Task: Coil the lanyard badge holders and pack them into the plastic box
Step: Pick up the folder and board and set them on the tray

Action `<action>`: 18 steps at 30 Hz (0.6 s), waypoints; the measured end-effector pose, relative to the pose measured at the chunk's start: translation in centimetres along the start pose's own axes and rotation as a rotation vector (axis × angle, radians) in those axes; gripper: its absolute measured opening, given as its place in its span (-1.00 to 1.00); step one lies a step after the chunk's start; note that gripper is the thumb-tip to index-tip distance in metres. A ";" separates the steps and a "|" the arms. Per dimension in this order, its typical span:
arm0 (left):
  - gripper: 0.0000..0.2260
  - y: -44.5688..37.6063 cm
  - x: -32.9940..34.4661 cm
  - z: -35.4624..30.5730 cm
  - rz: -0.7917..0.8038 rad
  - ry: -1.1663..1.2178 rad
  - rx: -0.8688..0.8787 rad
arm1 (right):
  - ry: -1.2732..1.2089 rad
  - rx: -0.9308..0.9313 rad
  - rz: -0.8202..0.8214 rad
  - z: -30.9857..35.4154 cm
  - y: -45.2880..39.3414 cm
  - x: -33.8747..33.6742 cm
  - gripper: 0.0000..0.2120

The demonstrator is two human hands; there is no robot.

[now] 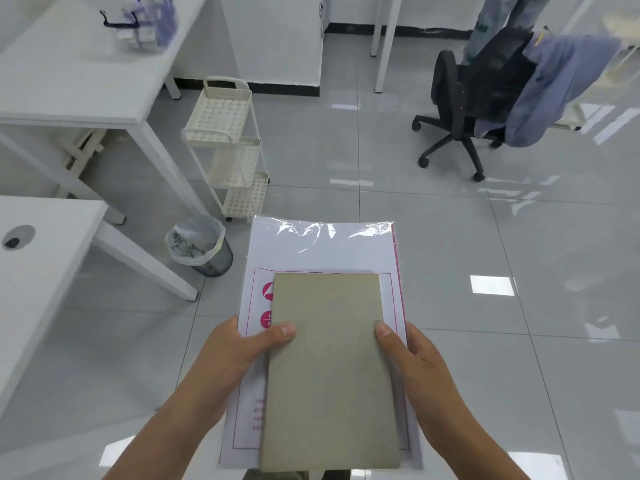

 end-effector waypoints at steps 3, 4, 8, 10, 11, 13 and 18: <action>-0.57 -3.6 0.3 -2.5 0.011 0.011 0.003 | -0.014 -0.003 0.010 2.1 -3.8 0.0 -0.79; -0.59 -5.9 0.2 -4.0 0.016 0.014 0.002 | -0.008 -0.004 0.008 3.3 -6.0 0.1 -0.79; -0.62 -12.7 -0.3 -9.5 0.050 0.018 -0.001 | -0.031 0.009 -0.001 8.1 -12.7 0.9 -0.81; -0.59 -16.0 -0.8 -12.4 0.061 0.018 -0.011 | -0.033 0.017 -0.003 10.8 -16.1 1.4 -0.81; -0.60 -17.4 -1.0 -13.9 0.067 0.026 -0.012 | -0.026 0.017 -0.003 12.1 -17.6 1.7 -0.80; -0.67 -20.3 -1.3 -16.8 0.080 0.042 -0.005 | -0.016 0.010 -0.003 14.8 -20.6 2.0 -0.80; -0.74 -25.8 -1.2 -22.3 0.087 0.043 0.007 | -0.013 0.012 -0.019 19.5 -26.6 2.2 -0.81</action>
Point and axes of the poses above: each hand's wrist, its own y-axis away from the middle knuckle, its own x-axis out of the palm, z = x × y, the point moved 1 cm from there along -y, towards the middle knuckle, and after that the axes turned 6 degrees about y, right-handed, at the moved point
